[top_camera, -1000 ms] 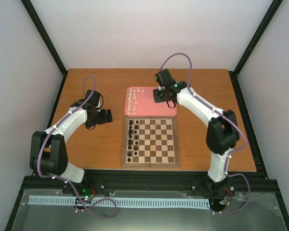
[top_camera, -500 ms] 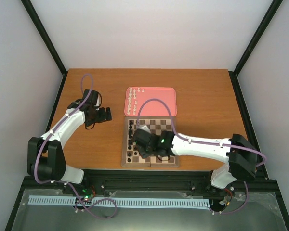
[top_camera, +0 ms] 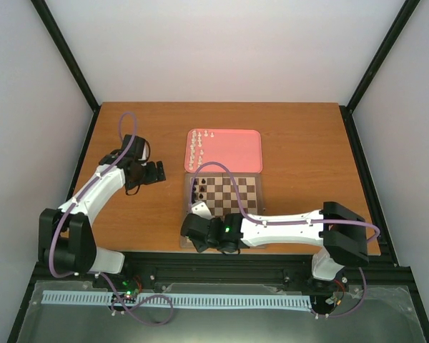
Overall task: Set up the chess pieces on the board
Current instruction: Place the chess piece on the chessboard.
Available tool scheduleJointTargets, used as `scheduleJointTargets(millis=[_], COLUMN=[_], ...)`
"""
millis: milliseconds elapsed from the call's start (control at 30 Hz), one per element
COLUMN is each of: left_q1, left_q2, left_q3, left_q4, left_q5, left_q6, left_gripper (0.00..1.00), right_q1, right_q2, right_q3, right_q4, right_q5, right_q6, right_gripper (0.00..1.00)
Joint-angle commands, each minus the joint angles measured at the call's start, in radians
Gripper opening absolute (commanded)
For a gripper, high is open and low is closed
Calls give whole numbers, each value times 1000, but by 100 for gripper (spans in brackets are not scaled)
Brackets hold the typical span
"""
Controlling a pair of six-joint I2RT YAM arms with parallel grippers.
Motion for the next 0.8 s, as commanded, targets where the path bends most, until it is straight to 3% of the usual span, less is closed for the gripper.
scheduleJointTargets(millis=[0, 767], left_q1=[3, 3], left_q2=[-34, -15], left_q3=[-1, 6], left_q4=[17, 17], left_q5=[3, -7], left_q6=[4, 7], left_gripper=[100, 100], right_q1=[5, -27], right_q2=[20, 85], right_q3=[-14, -25], right_q4=[64, 79], right_q5=[36, -5], right_q6=[28, -12], right_gripper=[4, 7])
